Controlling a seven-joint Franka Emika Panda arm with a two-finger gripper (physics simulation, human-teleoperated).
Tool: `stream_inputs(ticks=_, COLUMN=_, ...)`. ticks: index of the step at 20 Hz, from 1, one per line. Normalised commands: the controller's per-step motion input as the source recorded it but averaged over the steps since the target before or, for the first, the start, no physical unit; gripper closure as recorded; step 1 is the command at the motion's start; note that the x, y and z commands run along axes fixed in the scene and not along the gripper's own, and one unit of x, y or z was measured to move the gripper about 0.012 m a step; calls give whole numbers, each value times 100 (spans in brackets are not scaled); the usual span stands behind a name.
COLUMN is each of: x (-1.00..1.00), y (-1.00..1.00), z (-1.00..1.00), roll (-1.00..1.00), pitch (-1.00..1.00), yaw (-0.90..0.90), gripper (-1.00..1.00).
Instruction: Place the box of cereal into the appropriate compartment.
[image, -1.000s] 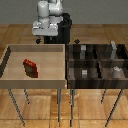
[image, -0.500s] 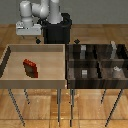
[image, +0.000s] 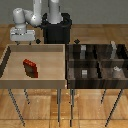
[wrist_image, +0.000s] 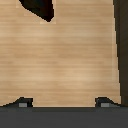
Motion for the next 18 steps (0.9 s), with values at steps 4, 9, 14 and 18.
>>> stream_inputs(ticks=4, x=0, y=25, z=50, roll=0, pitch=0, yaw=0, gripper=-100)
stream_inputs(ticks=9, x=0, y=0, z=100, roll=0, pitch=0, yaw=0, gripper=-100)
stream_inputs(ticks=14, x=67, y=0, z=20, roll=0, pitch=0, yaw=0, gripper=-100)
stream_inputs(ticks=18, x=100, y=0, z=0, roll=0, pitch=0, yaw=0, gripper=-100)
